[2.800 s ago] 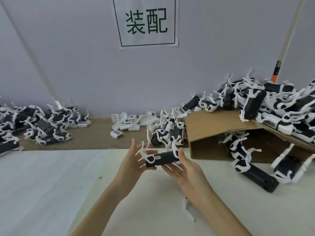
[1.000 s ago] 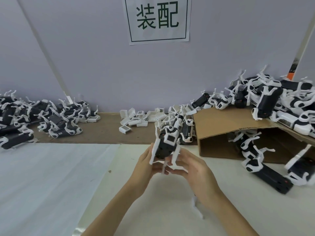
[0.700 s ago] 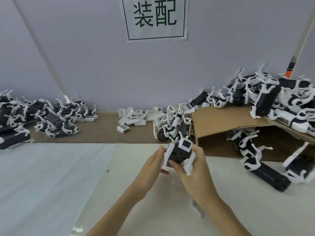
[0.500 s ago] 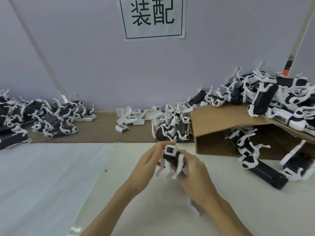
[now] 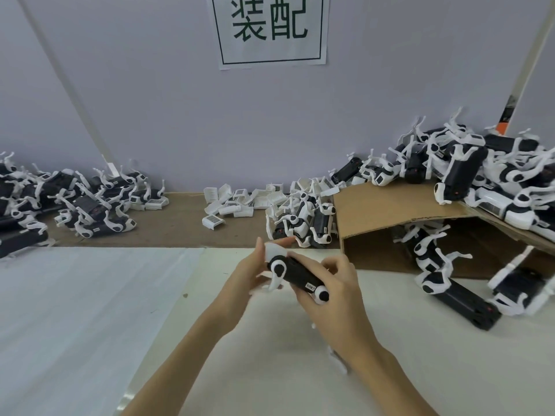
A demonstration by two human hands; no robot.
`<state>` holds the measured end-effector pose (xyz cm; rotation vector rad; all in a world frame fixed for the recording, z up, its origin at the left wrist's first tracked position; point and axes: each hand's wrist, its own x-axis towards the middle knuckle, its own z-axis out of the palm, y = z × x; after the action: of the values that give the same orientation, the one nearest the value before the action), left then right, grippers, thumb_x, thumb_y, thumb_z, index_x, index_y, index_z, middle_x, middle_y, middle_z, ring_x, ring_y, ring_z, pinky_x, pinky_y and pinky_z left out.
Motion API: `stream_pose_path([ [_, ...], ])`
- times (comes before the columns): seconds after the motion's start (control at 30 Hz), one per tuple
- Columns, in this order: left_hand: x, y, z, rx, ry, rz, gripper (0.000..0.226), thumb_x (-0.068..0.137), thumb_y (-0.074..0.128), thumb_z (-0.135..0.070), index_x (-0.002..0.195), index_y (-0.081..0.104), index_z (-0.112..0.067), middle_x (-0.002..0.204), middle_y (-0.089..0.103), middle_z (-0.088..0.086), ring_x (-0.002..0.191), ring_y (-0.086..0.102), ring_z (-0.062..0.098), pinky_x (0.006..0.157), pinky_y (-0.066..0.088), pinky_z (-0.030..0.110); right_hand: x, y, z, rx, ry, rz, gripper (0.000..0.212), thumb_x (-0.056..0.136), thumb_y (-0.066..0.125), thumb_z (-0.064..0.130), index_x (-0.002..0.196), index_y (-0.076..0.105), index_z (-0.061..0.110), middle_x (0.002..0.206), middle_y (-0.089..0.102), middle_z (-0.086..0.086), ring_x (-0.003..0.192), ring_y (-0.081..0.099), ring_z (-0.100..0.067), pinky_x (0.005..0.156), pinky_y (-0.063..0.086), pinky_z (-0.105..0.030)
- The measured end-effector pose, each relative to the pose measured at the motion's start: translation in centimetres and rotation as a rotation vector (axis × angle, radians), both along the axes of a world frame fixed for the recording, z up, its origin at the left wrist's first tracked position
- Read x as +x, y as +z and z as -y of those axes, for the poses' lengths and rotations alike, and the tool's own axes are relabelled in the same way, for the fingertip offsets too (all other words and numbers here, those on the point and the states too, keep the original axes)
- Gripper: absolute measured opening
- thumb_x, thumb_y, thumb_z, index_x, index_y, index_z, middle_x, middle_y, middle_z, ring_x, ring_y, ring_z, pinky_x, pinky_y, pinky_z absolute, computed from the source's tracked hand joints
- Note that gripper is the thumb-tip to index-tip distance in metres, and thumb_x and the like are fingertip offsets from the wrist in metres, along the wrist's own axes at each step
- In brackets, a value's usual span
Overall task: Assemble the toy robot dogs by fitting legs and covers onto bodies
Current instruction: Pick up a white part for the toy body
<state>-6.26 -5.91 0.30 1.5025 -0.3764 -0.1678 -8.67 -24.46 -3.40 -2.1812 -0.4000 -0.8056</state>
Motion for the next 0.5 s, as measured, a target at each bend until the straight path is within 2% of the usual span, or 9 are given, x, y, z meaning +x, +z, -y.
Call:
stream_pose_path([
  [0.07, -0.3, 0.2, 0.0, 0.236, 0.090, 0.141, 0.041, 0.092, 0.048, -0.074, 0.106, 0.074, -0.045, 0.092, 0.074, -0.016, 0.087, 0.065, 0.009, 0.076, 0.048, 0.013, 0.1, 0.3, -0.1, -0.033, -0.056, 0.080, 0.075, 0.078, 0.089, 0.010, 0.139, 0.061, 0.044, 0.105, 0.043, 0.001, 0.096, 0.043, -0.016, 0.082, 0.047, -0.016],
  [0.1, -0.3, 0.1, -0.1, 0.276, 0.094, 0.170, 0.040, 0.086, 0.057, -0.071, 0.106, 0.073, -0.041, 0.090, 0.074, -0.015, 0.085, 0.067, 0.008, 0.073, 0.047, 0.012, 0.0, 0.4, -0.1, -0.058, -0.069, 0.107, 0.077, 0.077, 0.089, 0.007, 0.139, 0.062, 0.043, 0.105, 0.042, 0.001, 0.096, 0.042, -0.016, 0.081, 0.045, -0.014],
  [0.2, -0.1, -0.2, -0.2, 0.209, 0.080, 0.142, 0.044, 0.080, 0.078, -0.059, 0.114, 0.072, -0.032, 0.106, 0.078, -0.009, 0.101, 0.073, 0.007, 0.080, 0.054, 0.016, -0.2, 0.8, 0.1, -0.051, -0.028, 0.129, 0.070, 0.080, 0.090, 0.019, 0.140, 0.062, 0.039, 0.114, 0.044, 0.000, 0.105, 0.045, -0.016, 0.087, 0.048, -0.016],
  [0.27, 0.2, -0.1, -0.6, 0.192, 0.060, 0.182, 0.047, 0.082, 0.085, -0.049, 0.123, 0.069, -0.032, 0.119, 0.075, -0.008, 0.116, 0.070, 0.013, 0.091, 0.058, 0.026, -0.2, 1.0, 0.5, 0.118, 0.143, -0.041, 0.075, 0.081, 0.087, 0.036, 0.148, 0.052, 0.039, 0.128, 0.046, 0.005, 0.123, 0.047, -0.008, 0.096, 0.045, -0.011],
  [0.33, 0.6, -0.1, -1.5, 0.202, 0.026, 0.248, 0.057, 0.085, 0.089, -0.033, 0.134, 0.061, -0.025, 0.134, 0.070, -0.007, 0.126, 0.065, 0.017, 0.100, 0.059, 0.034, 0.2, 1.3, 1.1, 0.226, 0.277, -0.264, 0.086, 0.080, 0.086, 0.044, 0.153, 0.041, 0.040, 0.138, 0.049, 0.016, 0.130, 0.045, 0.005, 0.099, 0.038, -0.004],
  [0.4, 1.1, -0.2, -2.6, 0.217, 0.001, 0.262, 0.063, 0.083, 0.092, -0.025, 0.137, 0.058, -0.025, 0.144, 0.065, -0.008, 0.132, 0.060, 0.016, 0.100, 0.058, 0.033, 0.5, 1.3, 1.8, 0.124, 0.255, -0.296, 0.083, 0.080, 0.087, 0.042, 0.151, 0.044, 0.036, 0.137, 0.054, 0.021, 0.128, 0.049, 0.006, 0.103, 0.043, -0.014],
  [0.5, 1.2, -0.4, -3.4, 0.304, 0.001, 0.282, 0.063, 0.081, 0.094, -0.024, 0.134, 0.061, -0.030, 0.141, 0.065, -0.016, 0.127, 0.062, 0.008, 0.096, 0.054, 0.024, 0.3, 1.0, 1.9, -0.007, 0.172, -0.172, 0.072, 0.076, 0.091, 0.036, 0.139, 0.056, 0.028, 0.129, 0.057, 0.022, 0.124, 0.052, -0.003, 0.102, 0.049, -0.030],
])
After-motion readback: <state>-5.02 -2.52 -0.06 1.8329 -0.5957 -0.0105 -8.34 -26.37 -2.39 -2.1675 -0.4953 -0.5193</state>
